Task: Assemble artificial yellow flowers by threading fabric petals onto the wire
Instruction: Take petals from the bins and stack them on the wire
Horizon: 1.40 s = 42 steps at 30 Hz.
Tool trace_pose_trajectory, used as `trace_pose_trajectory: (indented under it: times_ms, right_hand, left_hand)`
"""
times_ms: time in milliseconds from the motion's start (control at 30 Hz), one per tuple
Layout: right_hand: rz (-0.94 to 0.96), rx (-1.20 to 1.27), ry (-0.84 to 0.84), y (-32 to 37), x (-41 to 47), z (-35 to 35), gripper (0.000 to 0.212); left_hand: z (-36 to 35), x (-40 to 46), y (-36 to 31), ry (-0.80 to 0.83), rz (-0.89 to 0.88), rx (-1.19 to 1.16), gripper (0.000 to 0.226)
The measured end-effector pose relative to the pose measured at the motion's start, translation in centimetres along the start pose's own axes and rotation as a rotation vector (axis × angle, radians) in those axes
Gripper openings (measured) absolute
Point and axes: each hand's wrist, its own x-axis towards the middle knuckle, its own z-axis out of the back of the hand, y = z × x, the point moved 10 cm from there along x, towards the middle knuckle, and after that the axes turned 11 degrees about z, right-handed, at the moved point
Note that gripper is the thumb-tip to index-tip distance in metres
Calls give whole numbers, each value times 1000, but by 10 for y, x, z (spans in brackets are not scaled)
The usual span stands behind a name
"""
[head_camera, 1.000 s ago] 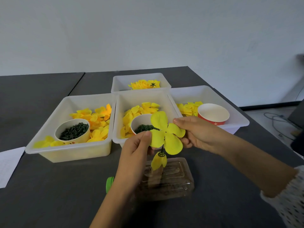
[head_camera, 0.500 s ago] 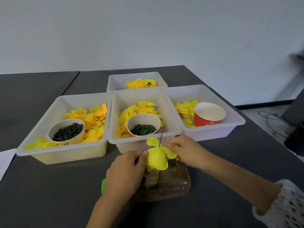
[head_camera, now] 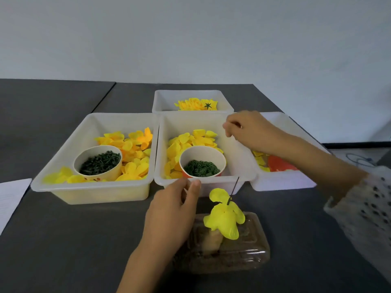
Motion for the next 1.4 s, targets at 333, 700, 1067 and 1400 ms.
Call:
trace_pose_trajectory:
  times_ms: [333,700,1067,1400]
  right_hand:
    - [-62,-483,369,-83,119,-113,35]
    - [-25,262,-6,-12,63,-1,23]
    - [-119,942,244,51,-91,-6,29]
    - [-416,931,36,13,-134,-36,31]
  left_hand:
    - [4,13,-5,5,-42,-211,34]
    - [35,17,-10,-62,-29,-446,20]
    - [8,-6,-47,160,-27,-539,46]
    - [2,-16,-35,61,93,-452,39]
